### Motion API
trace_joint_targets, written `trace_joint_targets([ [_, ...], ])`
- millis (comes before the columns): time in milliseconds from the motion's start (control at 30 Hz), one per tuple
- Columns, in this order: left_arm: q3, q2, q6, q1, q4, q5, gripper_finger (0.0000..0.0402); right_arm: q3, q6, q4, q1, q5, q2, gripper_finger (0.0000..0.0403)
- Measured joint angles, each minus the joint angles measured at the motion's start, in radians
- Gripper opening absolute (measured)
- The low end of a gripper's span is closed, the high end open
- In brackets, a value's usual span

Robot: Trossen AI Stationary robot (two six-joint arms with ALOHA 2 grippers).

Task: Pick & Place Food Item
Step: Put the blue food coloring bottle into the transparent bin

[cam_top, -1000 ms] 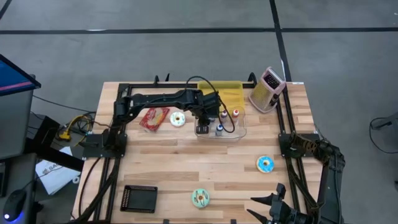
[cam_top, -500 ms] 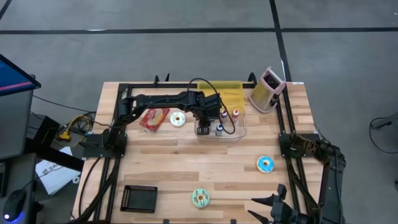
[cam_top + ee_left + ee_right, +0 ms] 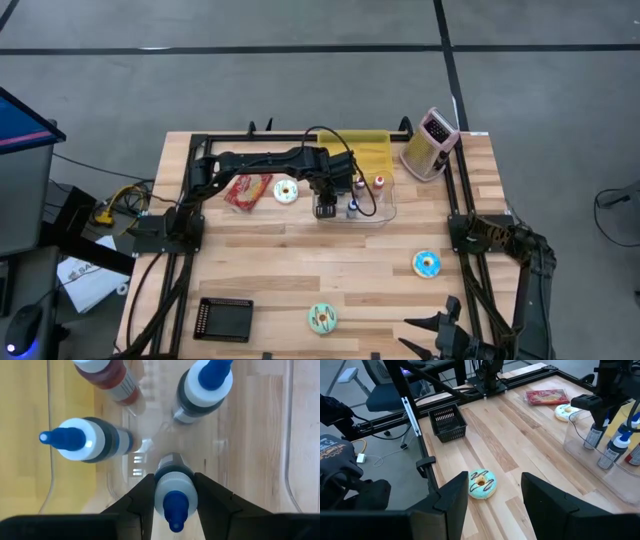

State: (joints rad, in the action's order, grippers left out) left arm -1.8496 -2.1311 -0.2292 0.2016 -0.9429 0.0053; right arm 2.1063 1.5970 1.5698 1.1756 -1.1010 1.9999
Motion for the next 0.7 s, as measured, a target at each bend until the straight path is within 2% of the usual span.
trace_joint_targets([
  [167, 0.0, 0.0, 0.002, 0.0, 0.002, -0.016, 0.0174, 0.0, 0.0, -0.006, 0.003, -0.001, 0.0, 0.0175],
  [233, 0.0, 0.0, 0.002, 0.0, 0.002, -0.016, 0.0185, 0.0, 0.0, -0.007, 0.003, -0.001, 0.0, 0.0175],
  [533, 0.0, 0.016, -0.007, -0.009, 0.005, -0.016, 0.0183, 0.0, 0.0, -0.009, 0.003, -0.001, 0.0, 0.0175],
  [700, 0.0, 0.104, -0.013, -0.013, 0.024, -0.025, 0.0195, 0.0, 0.0, -0.011, 0.008, -0.004, 0.0, 0.0175],
])
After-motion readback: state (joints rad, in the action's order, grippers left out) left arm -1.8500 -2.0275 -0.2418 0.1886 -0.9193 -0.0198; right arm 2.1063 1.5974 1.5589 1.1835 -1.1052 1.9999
